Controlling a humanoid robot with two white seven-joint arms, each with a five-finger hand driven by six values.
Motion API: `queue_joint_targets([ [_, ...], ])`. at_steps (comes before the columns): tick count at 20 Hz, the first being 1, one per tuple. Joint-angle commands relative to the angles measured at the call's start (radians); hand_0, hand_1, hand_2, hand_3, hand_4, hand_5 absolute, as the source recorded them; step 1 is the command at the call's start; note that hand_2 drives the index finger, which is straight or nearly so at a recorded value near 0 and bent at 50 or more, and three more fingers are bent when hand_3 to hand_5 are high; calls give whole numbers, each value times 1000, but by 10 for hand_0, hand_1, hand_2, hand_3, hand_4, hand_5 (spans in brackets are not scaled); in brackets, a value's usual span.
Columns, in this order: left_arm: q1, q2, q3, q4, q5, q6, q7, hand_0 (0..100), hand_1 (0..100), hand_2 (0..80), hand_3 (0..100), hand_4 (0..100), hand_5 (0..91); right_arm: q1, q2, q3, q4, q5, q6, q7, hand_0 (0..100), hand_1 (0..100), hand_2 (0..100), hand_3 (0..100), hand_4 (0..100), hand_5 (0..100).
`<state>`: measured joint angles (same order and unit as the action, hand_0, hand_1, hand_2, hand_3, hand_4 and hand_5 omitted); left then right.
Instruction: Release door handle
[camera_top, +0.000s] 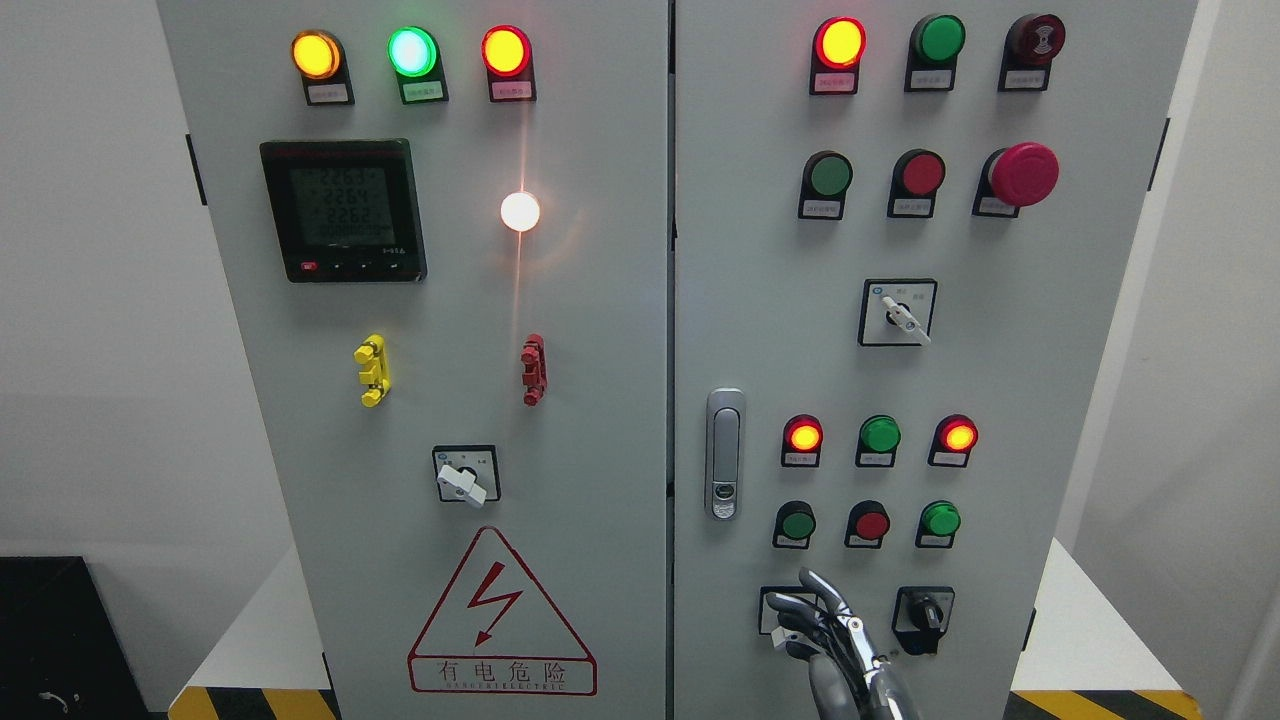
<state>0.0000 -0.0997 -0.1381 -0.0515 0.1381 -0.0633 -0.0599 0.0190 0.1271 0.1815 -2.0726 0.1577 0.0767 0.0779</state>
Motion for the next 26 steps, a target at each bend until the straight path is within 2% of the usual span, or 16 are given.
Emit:
queue_joint_targets([
  [1, 18, 0, 0, -1, 0, 0, 0, 120, 556, 0, 0, 0, 0, -24, 0, -8, 6, 126, 0, -1, 421, 237, 0, 743, 791, 875],
  [6, 18, 0, 0, 1, 0, 0, 0, 120, 556, 0, 0, 0, 0, -40, 0, -4, 11, 235, -3, -4, 437, 261, 0, 850, 895, 999],
  [10, 18, 0, 0, -1, 0, 0, 0, 120, 556, 0, 0, 0, 0, -88, 0, 1, 35, 336, -8, -38, 431, 239, 0, 917, 946, 1000],
  [13, 18, 0, 0, -1, 0, 0, 0, 120, 556, 0, 0, 0, 0, -114, -1, 3, 54, 393, -9, -43, 424, 231, 0, 953, 976, 1000],
  [20, 18, 0, 0, 1, 0, 0, 0, 120, 556, 0, 0, 0, 0, -125, -1, 44, 101, 589, -17, -118, 412, 210, 0, 1000, 993, 1000],
  [26, 18, 0, 0, -1, 0, 0, 0, 120, 556, 0, 0, 0, 0, -139, -1, 58, 170, 769, -100, -144, 396, 190, 0, 1000, 1000, 1000],
])
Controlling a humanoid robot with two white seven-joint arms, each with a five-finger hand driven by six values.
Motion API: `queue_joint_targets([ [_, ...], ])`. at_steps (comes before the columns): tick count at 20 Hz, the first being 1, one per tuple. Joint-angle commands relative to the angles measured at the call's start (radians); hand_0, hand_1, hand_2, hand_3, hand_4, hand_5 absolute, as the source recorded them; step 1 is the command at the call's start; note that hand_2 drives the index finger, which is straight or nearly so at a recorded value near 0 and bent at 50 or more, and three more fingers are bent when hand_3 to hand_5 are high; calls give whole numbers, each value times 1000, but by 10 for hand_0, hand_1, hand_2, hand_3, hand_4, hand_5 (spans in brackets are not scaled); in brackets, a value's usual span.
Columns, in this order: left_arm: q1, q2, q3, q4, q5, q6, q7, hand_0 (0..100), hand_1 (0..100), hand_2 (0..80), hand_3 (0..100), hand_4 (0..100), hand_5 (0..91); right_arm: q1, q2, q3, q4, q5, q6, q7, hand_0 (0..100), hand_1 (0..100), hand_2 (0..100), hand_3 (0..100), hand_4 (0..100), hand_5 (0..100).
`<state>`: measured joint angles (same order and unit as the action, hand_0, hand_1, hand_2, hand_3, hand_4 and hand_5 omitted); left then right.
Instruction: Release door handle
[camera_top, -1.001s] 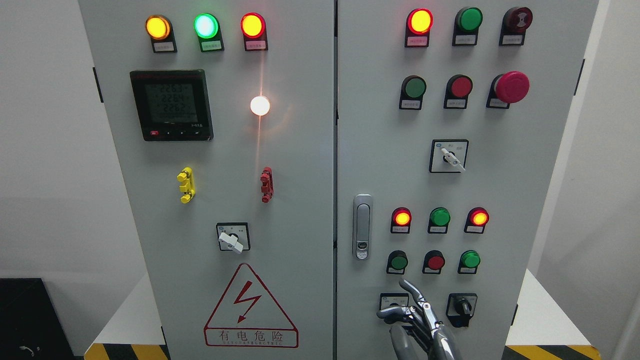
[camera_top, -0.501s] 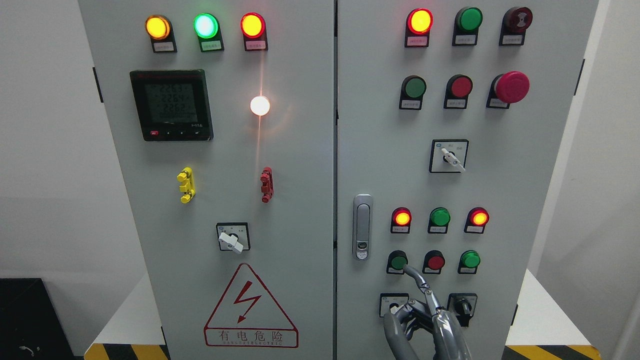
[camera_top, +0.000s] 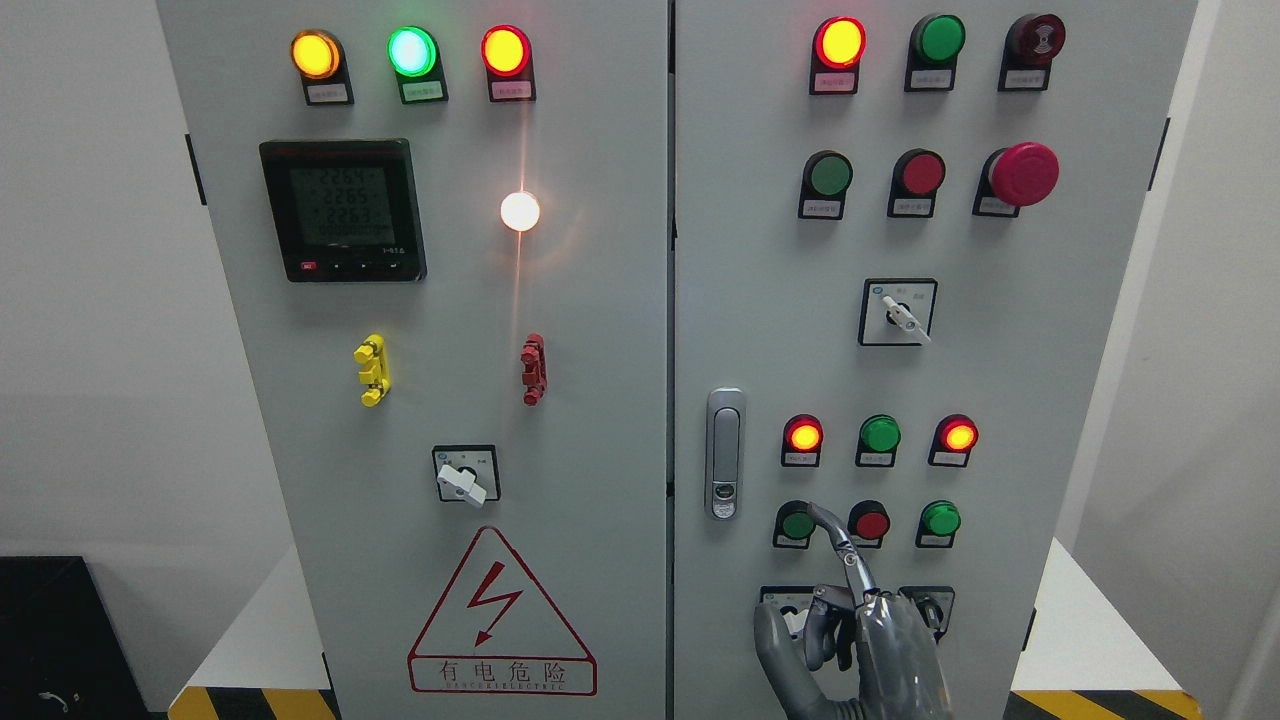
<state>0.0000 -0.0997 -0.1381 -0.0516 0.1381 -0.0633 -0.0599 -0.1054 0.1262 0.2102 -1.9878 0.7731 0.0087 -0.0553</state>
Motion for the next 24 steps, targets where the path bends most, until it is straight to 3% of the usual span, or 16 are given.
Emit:
queue_joint_targets([
  [1, 18, 0, 0, -1, 0, 0, 0, 120, 556, 0, 0, 0, 0, -14, 0, 29, 98, 176, -41, -14, 392, 189, 0, 1000, 1000, 1000],
  [10, 18, 0, 0, 1, 0, 0, 0, 120, 556, 0, 0, 0, 0, -66, -5, 23, 182, 314, -46, -86, 374, 169, 0, 1000, 994, 1000],
  [24, 18, 0, 0, 1, 0, 0, 0, 120, 556, 0, 0, 0, 0, -86, 0, 23, 233, 586, -38, -141, 351, 169, 0, 1000, 983, 1000],
])
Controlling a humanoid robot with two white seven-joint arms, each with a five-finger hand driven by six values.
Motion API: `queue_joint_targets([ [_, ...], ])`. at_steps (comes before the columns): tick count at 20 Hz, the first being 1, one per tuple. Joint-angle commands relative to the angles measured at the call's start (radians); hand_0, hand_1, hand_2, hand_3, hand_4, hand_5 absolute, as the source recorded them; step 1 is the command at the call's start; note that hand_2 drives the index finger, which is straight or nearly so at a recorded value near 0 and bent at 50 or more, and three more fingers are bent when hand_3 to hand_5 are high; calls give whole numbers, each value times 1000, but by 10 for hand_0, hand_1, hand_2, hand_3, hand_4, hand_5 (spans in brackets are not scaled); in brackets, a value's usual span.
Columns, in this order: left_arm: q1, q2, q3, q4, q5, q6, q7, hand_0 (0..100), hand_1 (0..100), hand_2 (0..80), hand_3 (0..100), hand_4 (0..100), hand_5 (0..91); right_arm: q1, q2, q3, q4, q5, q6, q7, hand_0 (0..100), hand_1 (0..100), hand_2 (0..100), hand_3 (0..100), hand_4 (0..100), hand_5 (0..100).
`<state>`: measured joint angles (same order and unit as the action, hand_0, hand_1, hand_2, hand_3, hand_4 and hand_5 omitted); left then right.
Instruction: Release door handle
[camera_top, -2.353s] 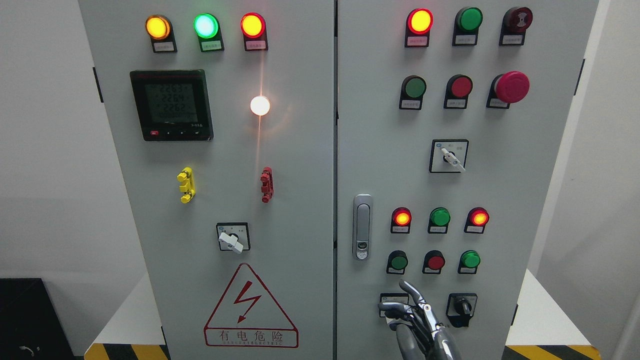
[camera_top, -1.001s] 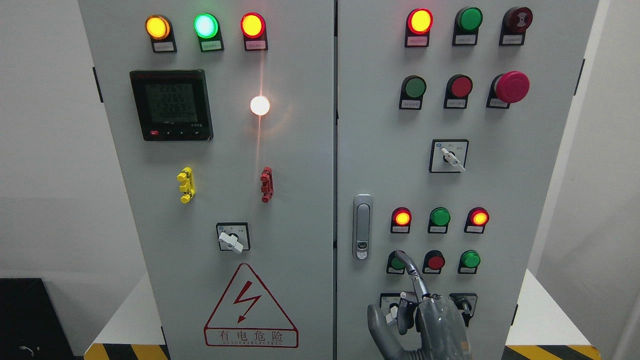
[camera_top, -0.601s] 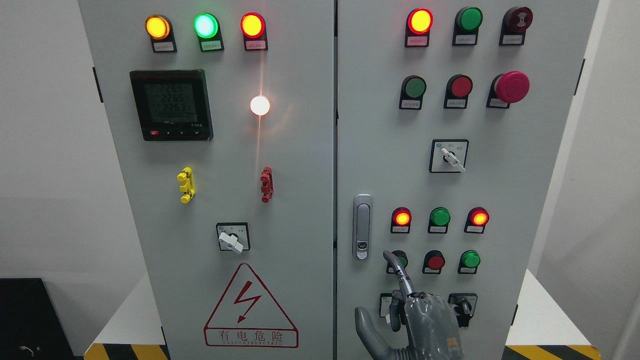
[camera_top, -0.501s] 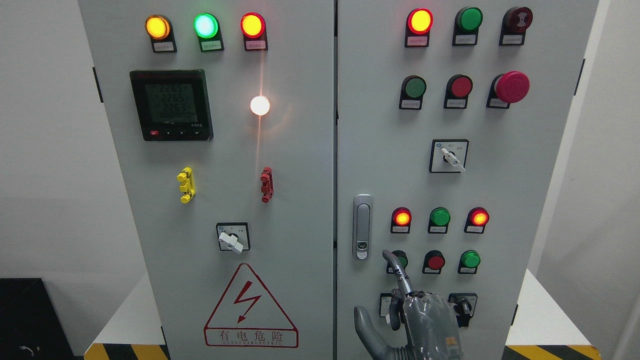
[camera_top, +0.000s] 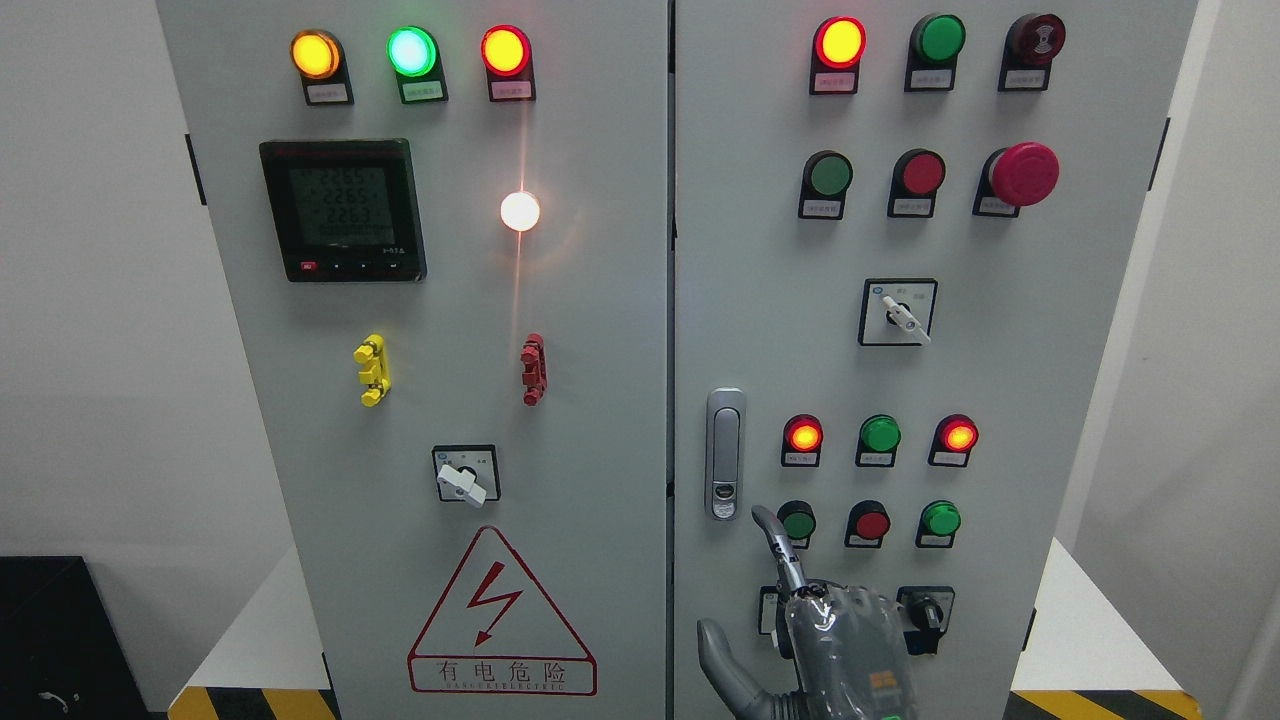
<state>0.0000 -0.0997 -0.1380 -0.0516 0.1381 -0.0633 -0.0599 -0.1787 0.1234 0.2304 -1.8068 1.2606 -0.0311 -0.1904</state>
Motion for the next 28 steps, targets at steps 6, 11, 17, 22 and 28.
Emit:
queue_joint_targets([
  [6, 18, 0, 0, -1, 0, 0, 0, 120, 556, 0, 0, 0, 0, -25, 4, 4, 60, 152, 17, -6, 348, 168, 0, 1000, 980, 1000],
  [11, 18, 0, 0, -1, 0, 0, 0, 120, 556, 0, 0, 0, 0, -54, 4, 9, 73, 155, 53, -4, 347, 164, 0, 1000, 978, 1000],
  [17, 18, 0, 0, 1, 0, 0, 0, 120, 556, 0, 0, 0, 0, -65, 5, 10, 81, 167, 54, -4, 344, 161, 0, 1000, 976, 1000],
  [22, 18, 0, 0, 1, 0, 0, 0, 120, 556, 0, 0, 0, 0, -65, 5, 24, 86, 175, 56, -3, 342, 161, 0, 1000, 975, 1000],
  [28, 18, 0, 0, -1, 0, 0, 0, 120, 556, 0, 0, 0, 0, -74, 10, 23, 93, 186, 66, 0, 340, 161, 0, 1000, 976, 1000],
])
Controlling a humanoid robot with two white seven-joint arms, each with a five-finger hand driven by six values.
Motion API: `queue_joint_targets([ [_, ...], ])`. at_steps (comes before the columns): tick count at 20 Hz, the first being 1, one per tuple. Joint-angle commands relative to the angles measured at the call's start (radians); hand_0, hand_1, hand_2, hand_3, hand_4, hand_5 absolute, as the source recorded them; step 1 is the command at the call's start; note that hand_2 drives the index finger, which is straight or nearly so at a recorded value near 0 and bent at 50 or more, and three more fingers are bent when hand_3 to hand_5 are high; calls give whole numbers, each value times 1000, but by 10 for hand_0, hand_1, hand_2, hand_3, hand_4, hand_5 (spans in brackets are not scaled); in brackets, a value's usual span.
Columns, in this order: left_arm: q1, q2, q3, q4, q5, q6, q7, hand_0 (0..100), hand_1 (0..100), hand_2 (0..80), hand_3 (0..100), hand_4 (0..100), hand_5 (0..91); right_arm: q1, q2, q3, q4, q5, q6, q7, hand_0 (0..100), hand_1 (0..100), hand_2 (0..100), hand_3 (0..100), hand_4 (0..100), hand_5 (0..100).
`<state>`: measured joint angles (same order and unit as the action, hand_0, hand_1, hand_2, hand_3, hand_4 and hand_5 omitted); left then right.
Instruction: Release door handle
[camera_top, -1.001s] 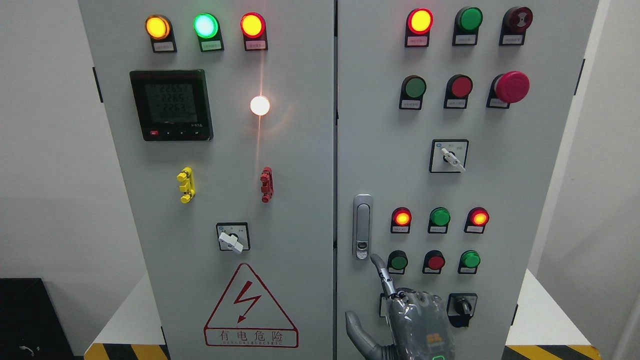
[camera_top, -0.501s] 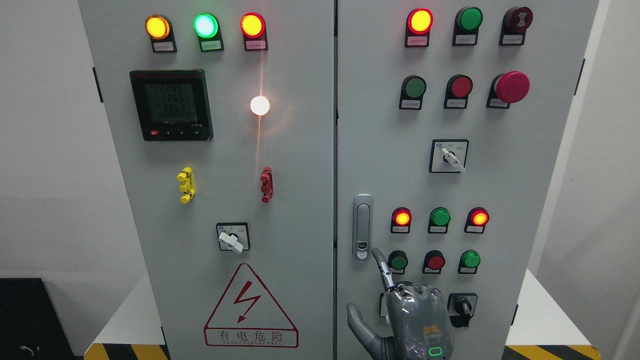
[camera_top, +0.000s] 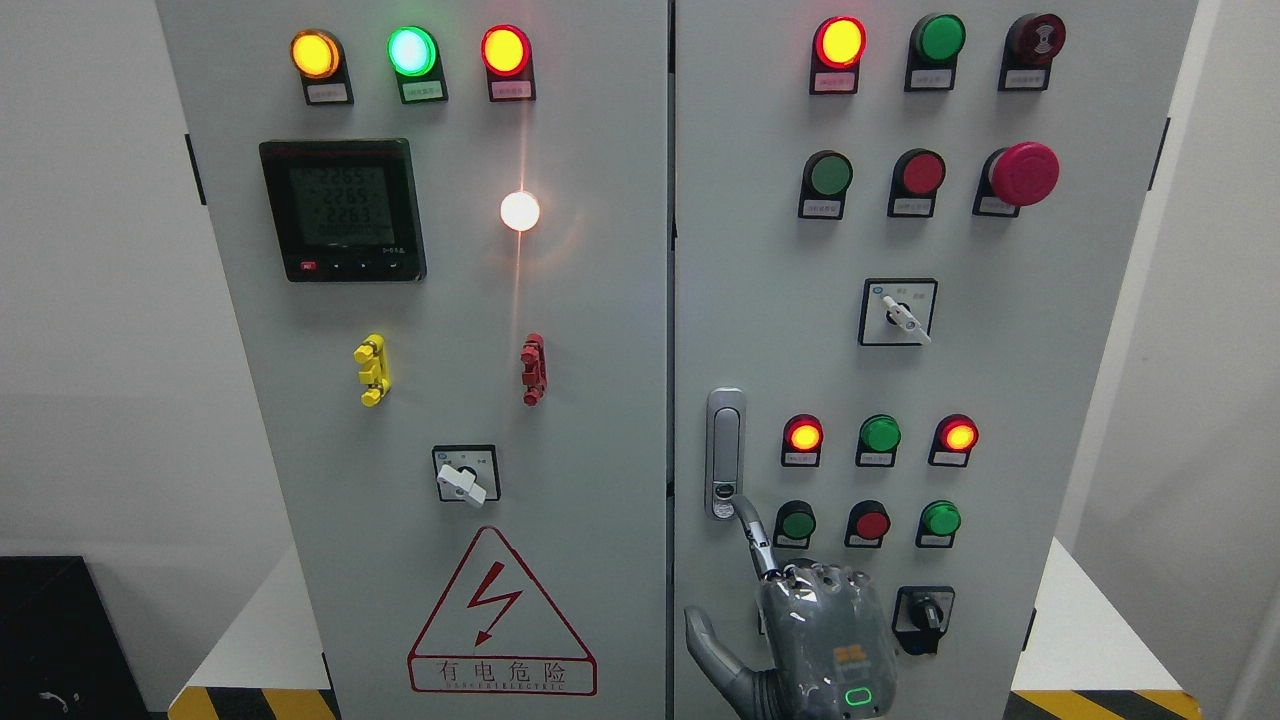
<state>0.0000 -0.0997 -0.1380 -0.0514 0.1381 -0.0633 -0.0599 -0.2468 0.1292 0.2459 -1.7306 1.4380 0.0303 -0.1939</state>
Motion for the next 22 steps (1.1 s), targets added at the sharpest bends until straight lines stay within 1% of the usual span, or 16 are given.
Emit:
queue_joint_targets([
  [1, 20, 0, 0, -1, 0, 0, 0, 120, 556, 0, 0, 0, 0, -8, 4, 7, 17, 10, 5, 4, 339, 161, 0, 1000, 976, 1000],
  [22, 18, 0, 0, -1, 0, 0, 0, 120, 556, 0, 0, 0, 0, -34, 6, 10, 39, 21, 20, 10, 337, 160, 0, 1000, 976, 1000],
])
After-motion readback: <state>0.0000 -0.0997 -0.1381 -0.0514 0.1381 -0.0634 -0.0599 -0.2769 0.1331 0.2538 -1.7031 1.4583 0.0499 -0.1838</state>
